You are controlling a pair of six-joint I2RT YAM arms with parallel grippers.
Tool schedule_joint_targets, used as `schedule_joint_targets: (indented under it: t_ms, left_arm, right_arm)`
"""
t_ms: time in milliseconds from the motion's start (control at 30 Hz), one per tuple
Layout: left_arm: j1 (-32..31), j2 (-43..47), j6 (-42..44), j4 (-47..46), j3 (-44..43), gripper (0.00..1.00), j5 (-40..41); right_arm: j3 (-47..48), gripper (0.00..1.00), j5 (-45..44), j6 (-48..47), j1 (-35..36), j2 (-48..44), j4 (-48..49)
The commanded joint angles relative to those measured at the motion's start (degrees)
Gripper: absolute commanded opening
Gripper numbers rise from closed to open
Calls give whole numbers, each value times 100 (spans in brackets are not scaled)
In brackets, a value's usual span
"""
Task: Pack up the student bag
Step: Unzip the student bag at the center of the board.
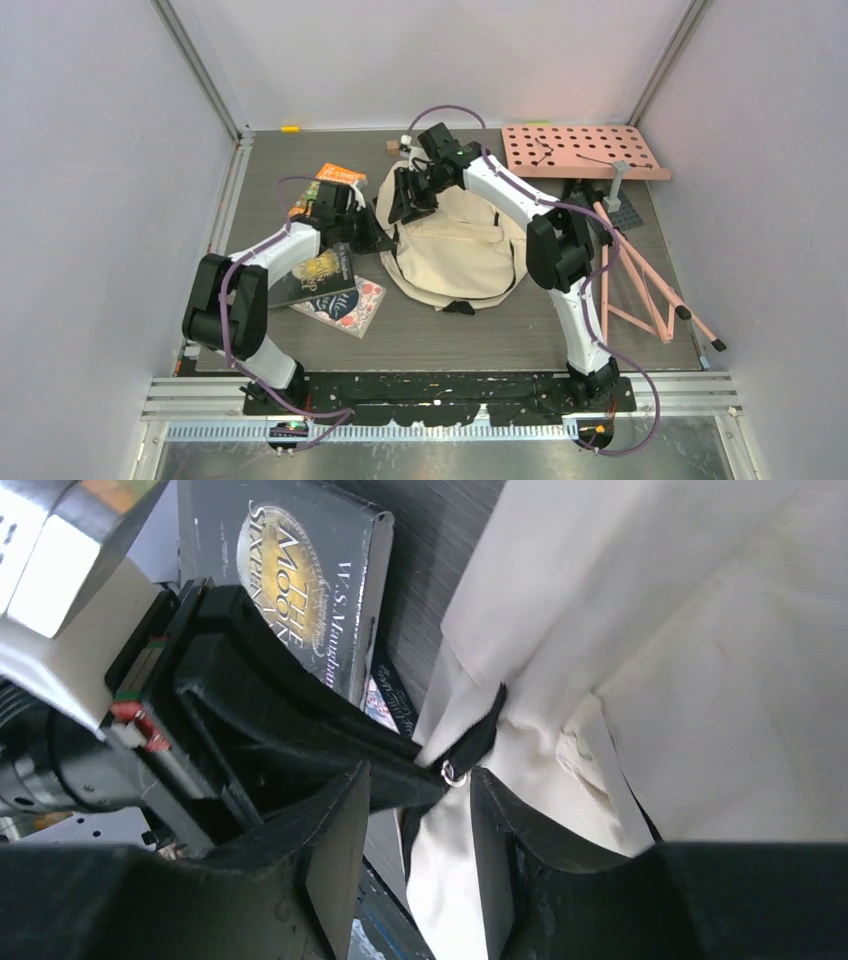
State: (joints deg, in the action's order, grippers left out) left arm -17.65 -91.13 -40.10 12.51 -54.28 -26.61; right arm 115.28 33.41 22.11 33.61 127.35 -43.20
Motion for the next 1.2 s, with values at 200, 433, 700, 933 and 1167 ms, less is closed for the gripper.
schedule_joint_targets:
  t_ms: [200,433,700,933,1167]
  left_arm:
    - [-28,554,-110,-667,283,0,-373]
    - [-28,669,-91,-680,347,0,-388]
    - [-28,807,-29,-595,443,0,-409]
    - [-28,778,-69,-697,480,0,-359]
    - [-28,757,-77,-717,488,0,-319]
  right_arm:
    - [397,41,407,428,101,438,341]
    - [258,36,57,433,100,476,340]
    - [-31,36,88,464,102,422,350]
    - [-191,32,525,668,120,413,627]
    - [-430,27,808,854,122,327,878]
